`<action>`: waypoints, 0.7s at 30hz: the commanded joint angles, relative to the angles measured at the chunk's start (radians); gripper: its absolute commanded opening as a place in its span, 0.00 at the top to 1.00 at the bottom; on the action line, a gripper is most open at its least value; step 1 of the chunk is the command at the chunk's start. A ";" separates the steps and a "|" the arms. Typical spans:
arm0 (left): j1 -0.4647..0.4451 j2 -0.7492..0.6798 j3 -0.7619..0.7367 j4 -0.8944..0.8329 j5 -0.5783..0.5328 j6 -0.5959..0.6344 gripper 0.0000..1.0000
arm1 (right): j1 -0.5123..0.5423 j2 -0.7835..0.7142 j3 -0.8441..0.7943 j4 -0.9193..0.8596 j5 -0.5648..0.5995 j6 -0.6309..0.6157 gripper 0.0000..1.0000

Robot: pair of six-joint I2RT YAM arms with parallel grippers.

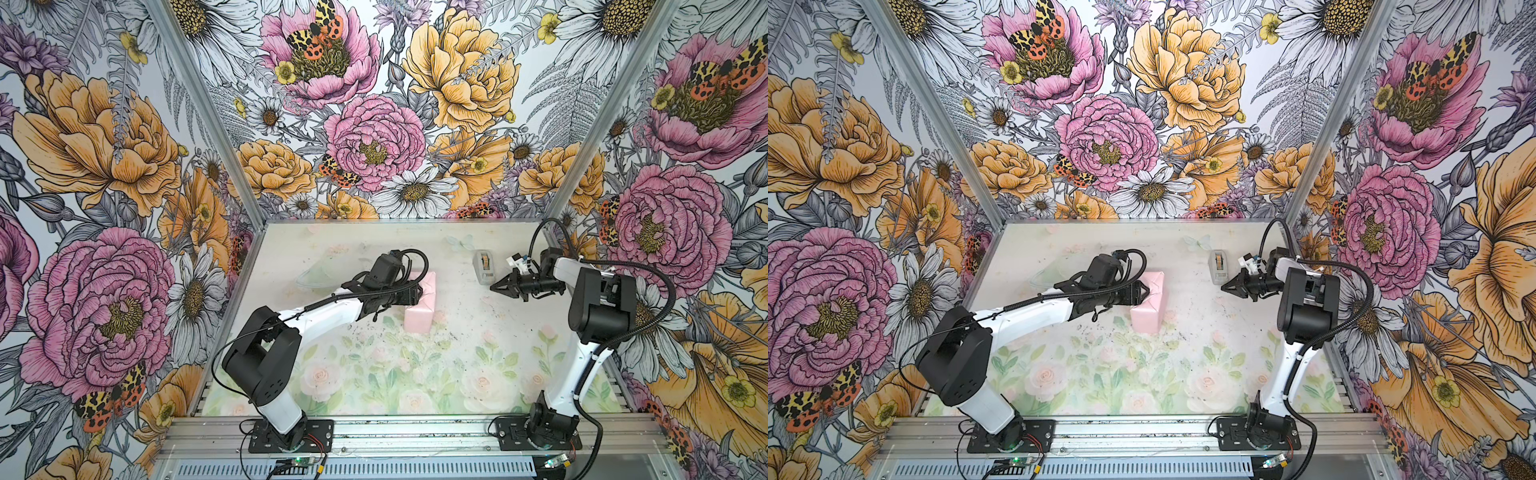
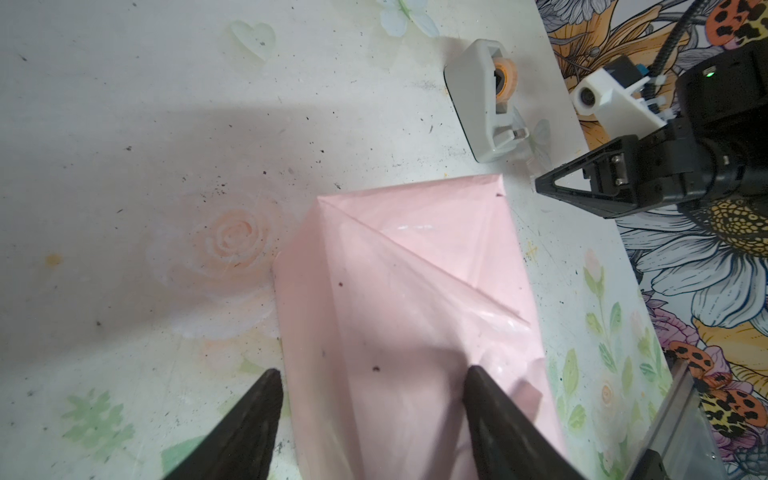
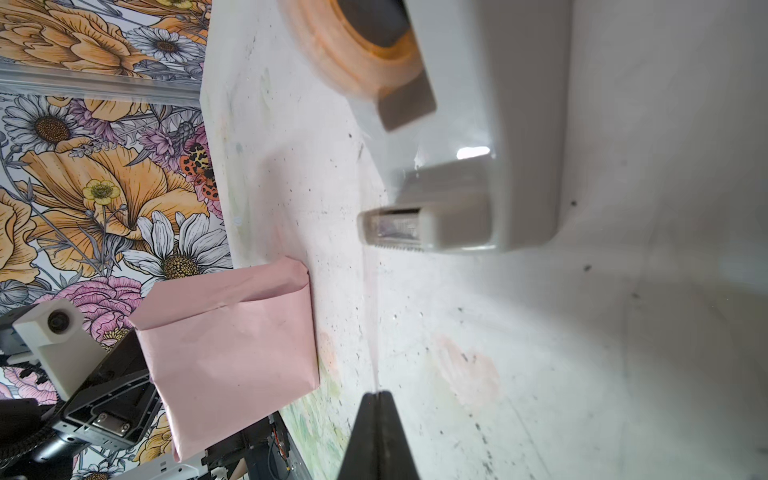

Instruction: Wrap the gift box in paper

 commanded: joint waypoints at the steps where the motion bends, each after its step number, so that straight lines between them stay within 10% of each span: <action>1: -0.011 0.035 -0.033 -0.135 -0.055 0.039 0.30 | -0.001 -0.020 -0.026 0.039 0.035 0.040 1.00; 21: -0.030 0.033 -0.036 -0.136 -0.077 0.039 0.30 | 0.013 0.011 -0.047 0.145 0.269 0.194 1.00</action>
